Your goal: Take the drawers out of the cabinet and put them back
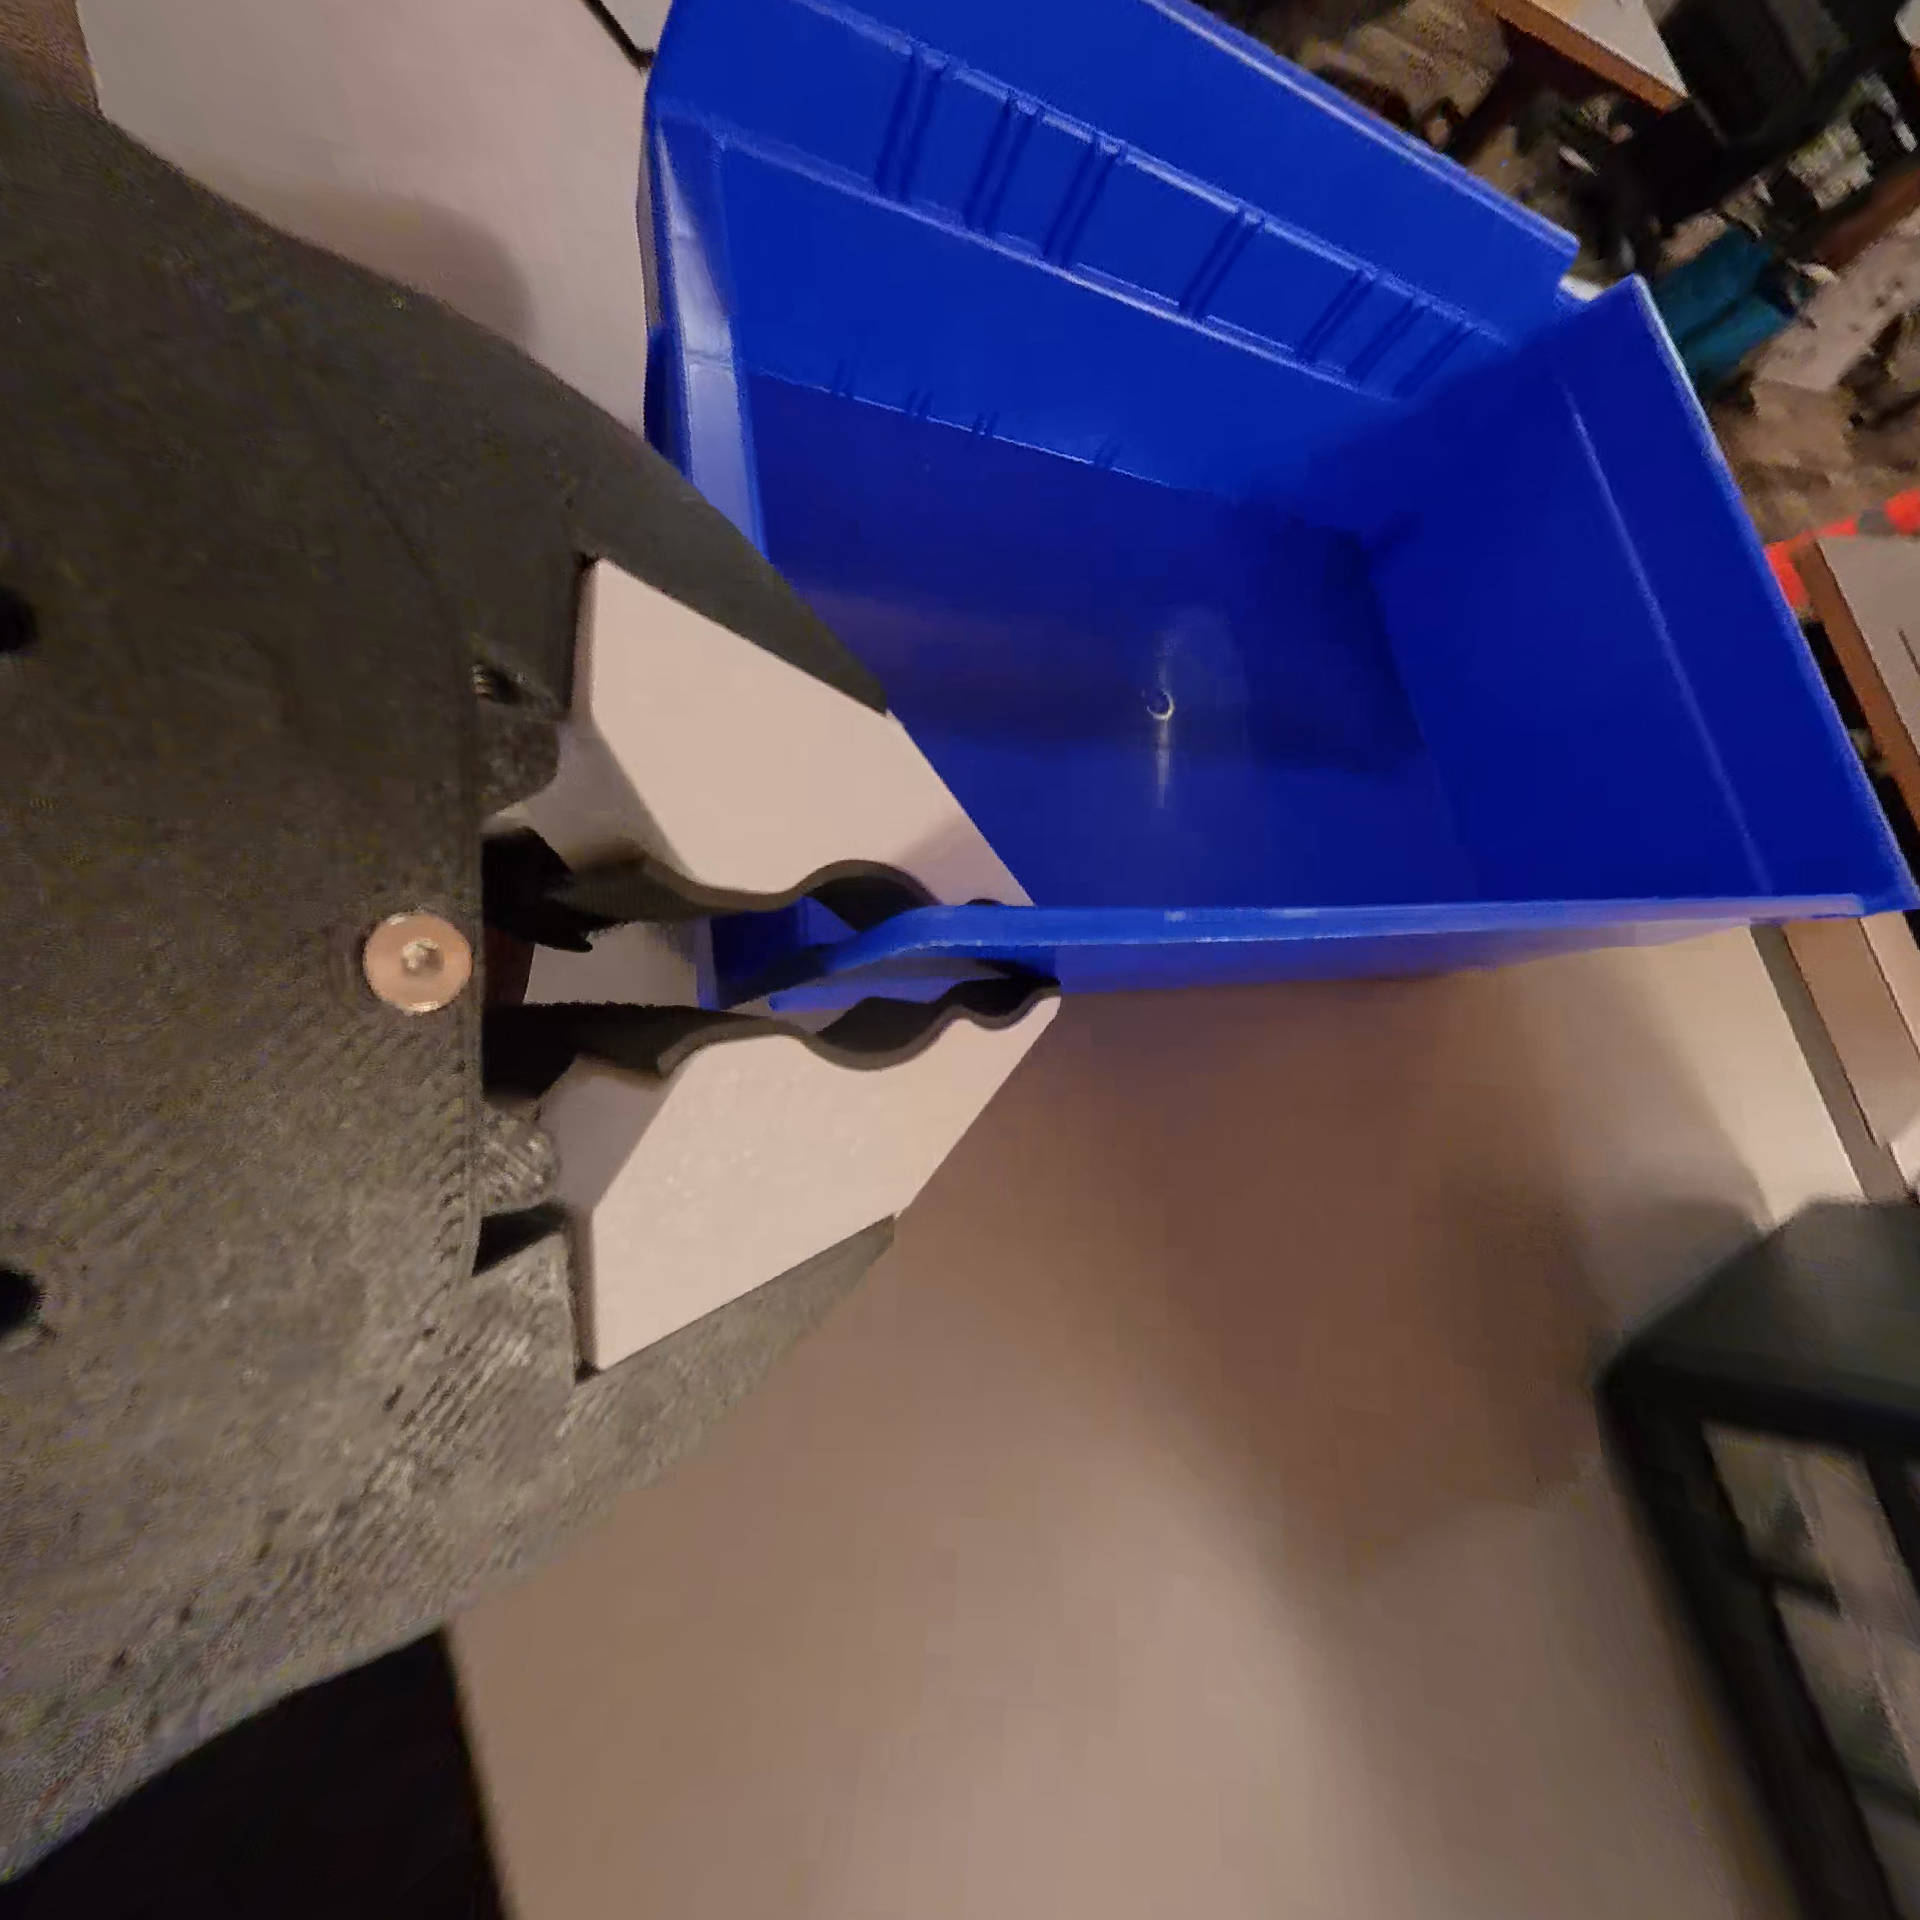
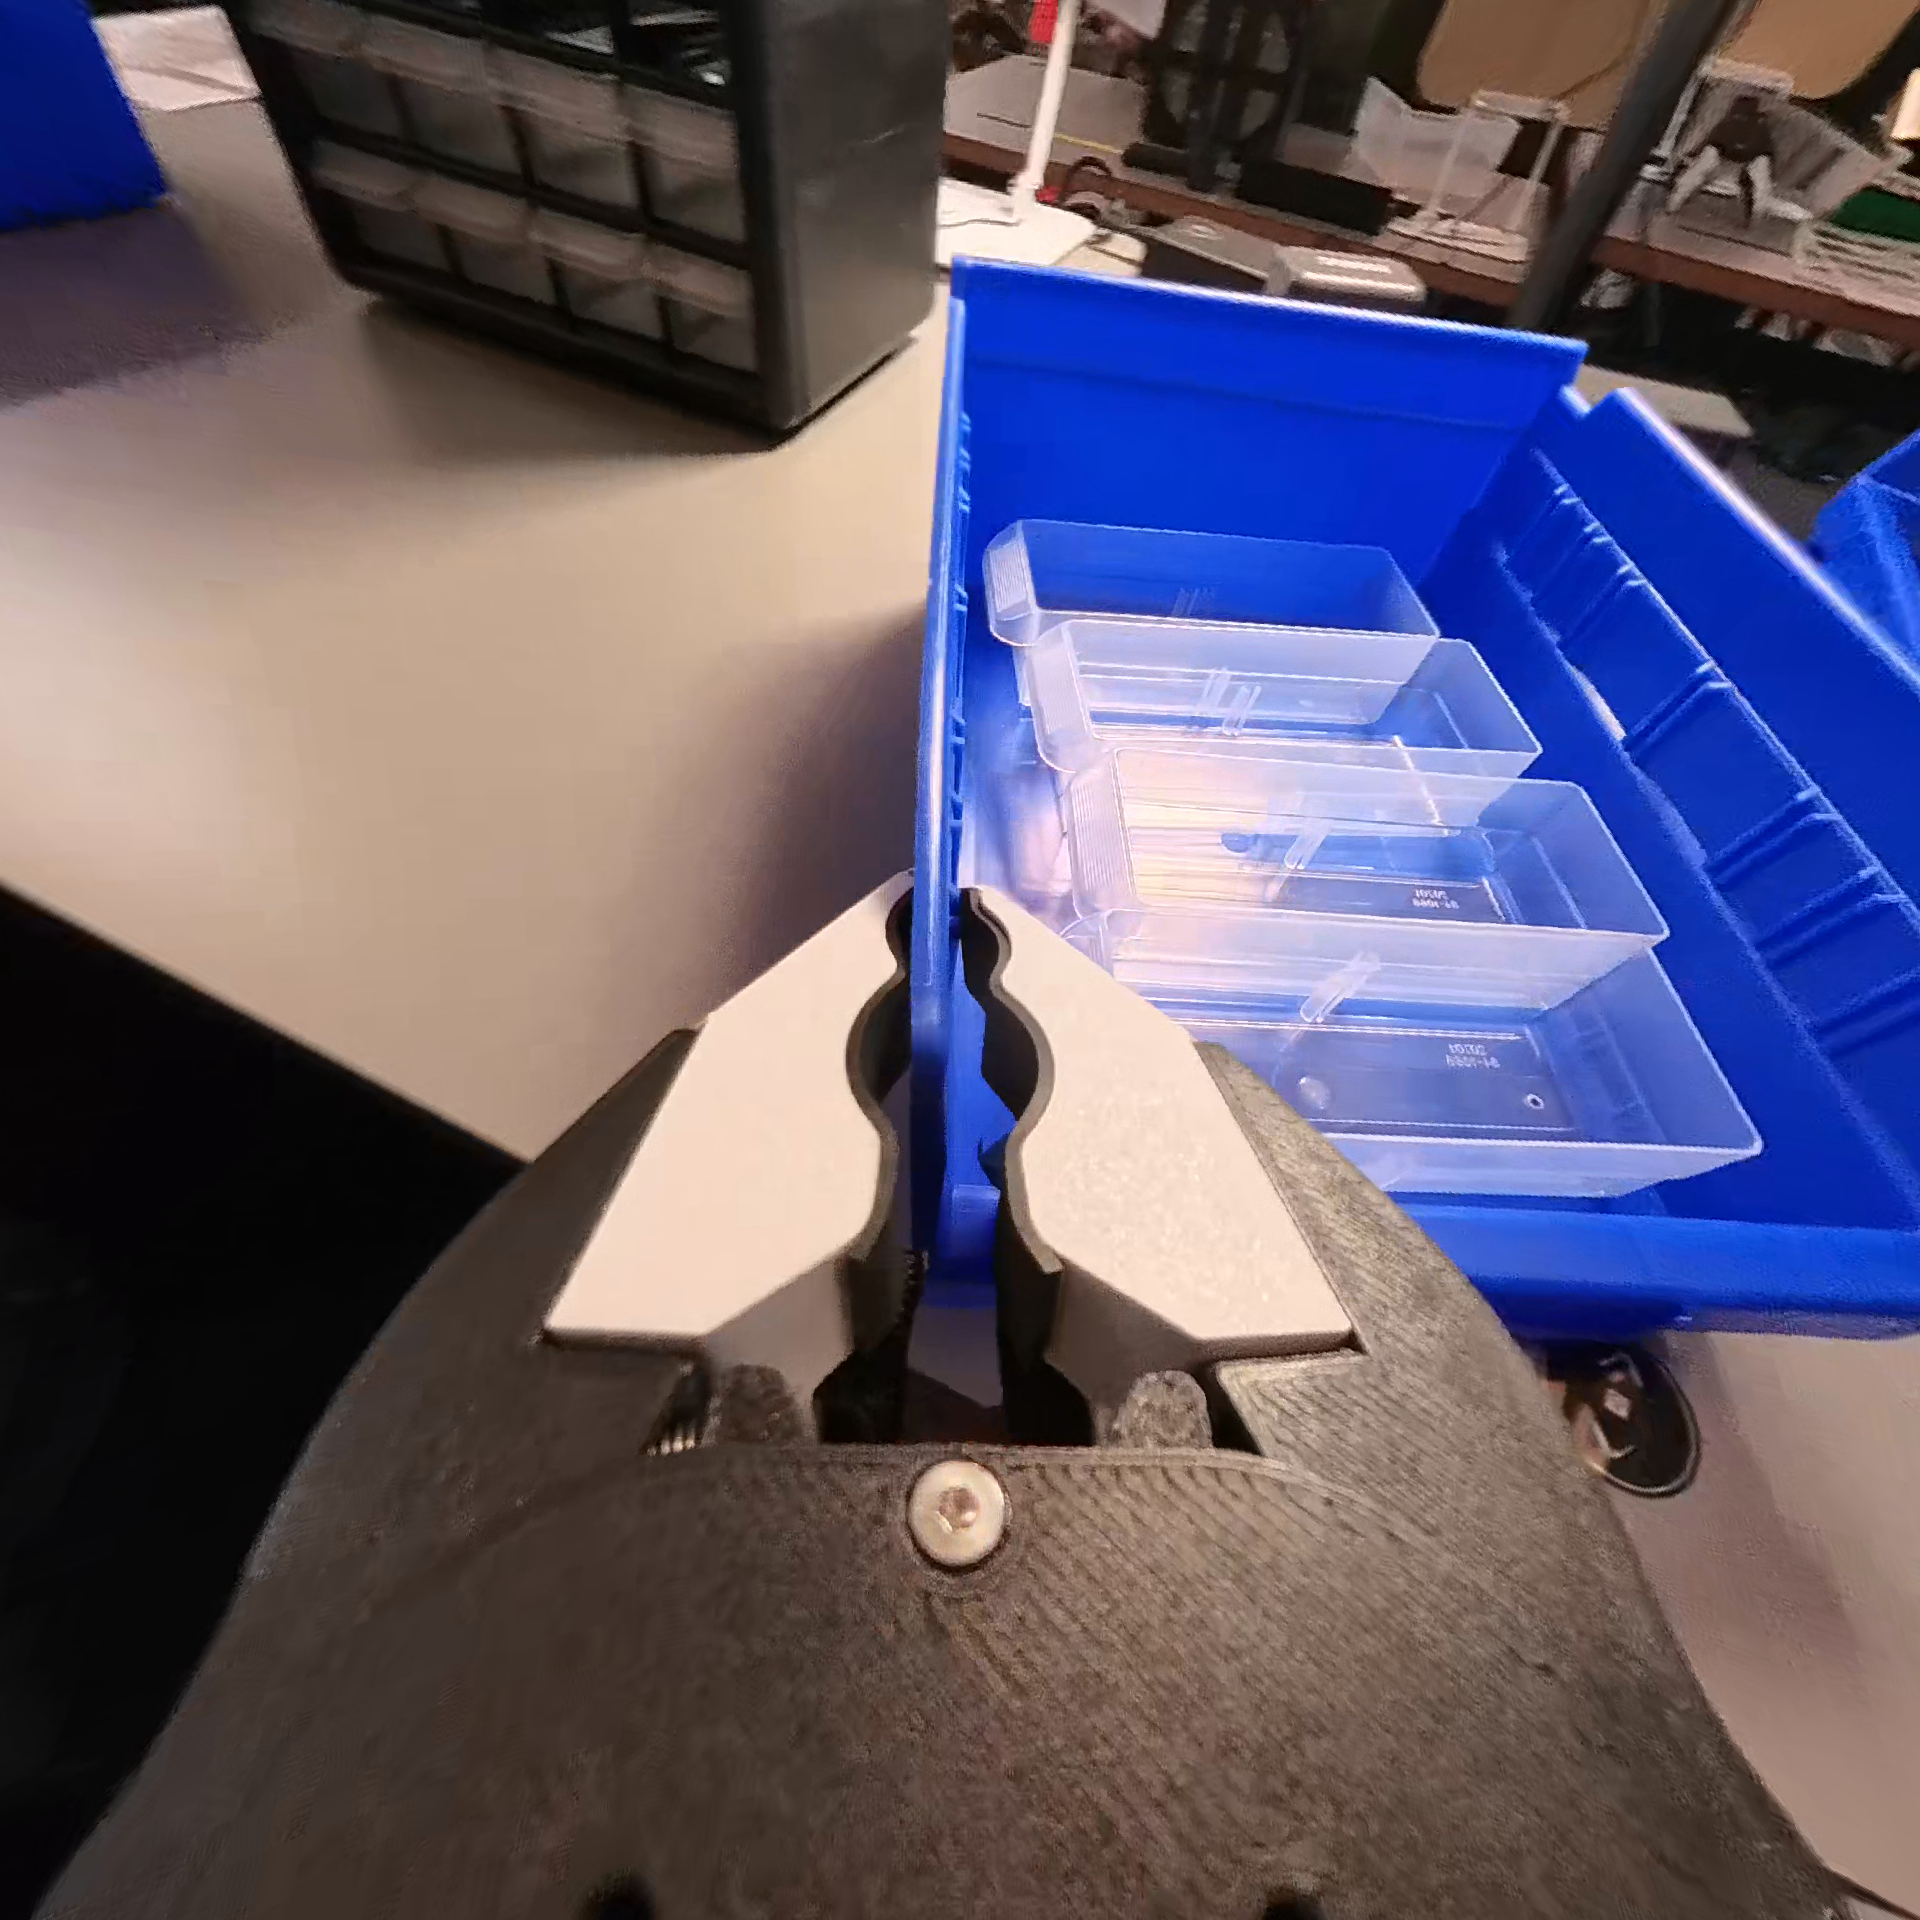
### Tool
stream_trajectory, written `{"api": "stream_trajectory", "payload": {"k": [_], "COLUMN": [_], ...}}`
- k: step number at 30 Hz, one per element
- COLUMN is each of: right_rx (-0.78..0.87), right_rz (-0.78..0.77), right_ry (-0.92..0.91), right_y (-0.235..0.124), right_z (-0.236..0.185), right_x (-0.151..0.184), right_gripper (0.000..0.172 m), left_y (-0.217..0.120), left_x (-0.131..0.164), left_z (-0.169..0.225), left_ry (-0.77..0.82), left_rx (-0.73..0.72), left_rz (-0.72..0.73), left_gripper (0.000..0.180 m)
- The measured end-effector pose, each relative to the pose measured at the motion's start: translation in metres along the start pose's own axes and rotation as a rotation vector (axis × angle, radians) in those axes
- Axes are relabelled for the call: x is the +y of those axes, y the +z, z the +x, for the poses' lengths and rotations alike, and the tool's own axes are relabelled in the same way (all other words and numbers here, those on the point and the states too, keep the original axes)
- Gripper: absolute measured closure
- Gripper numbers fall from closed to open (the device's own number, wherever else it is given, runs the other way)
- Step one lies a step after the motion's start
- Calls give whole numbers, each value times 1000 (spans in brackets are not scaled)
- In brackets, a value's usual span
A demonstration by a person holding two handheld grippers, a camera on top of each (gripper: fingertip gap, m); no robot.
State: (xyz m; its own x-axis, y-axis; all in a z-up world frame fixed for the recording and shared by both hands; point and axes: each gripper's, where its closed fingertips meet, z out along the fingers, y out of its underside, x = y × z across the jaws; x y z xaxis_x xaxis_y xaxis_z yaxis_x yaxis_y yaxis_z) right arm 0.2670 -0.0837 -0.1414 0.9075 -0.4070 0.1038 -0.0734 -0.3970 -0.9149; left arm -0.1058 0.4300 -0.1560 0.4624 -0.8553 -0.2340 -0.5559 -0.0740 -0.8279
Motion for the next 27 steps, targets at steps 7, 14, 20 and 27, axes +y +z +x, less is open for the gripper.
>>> {"api": "stream_trajectory", "payload": {"k": [7,14,20,27], "right_rx": [-181,-384,-557,-750], "right_rz": [20,43,57,90], "right_ry": [-65,-148,-219,-309], "right_y": [-18,-26,-26,-11], "right_z": [-37,-81,-123,-176], "right_x": [3,1,-4,-16], "right_gripper": [165,166,166,166], "left_y": [-60,-118,-167,-207], "left_x": [-11,-36,-58,-100], "left_z": [49,91,123,152], "left_ry": [56,43,154,264], "left_rx": [265,543,693,820], "left_rz": [100,240,371,524], "left_gripper": [177,177,176,176]}}
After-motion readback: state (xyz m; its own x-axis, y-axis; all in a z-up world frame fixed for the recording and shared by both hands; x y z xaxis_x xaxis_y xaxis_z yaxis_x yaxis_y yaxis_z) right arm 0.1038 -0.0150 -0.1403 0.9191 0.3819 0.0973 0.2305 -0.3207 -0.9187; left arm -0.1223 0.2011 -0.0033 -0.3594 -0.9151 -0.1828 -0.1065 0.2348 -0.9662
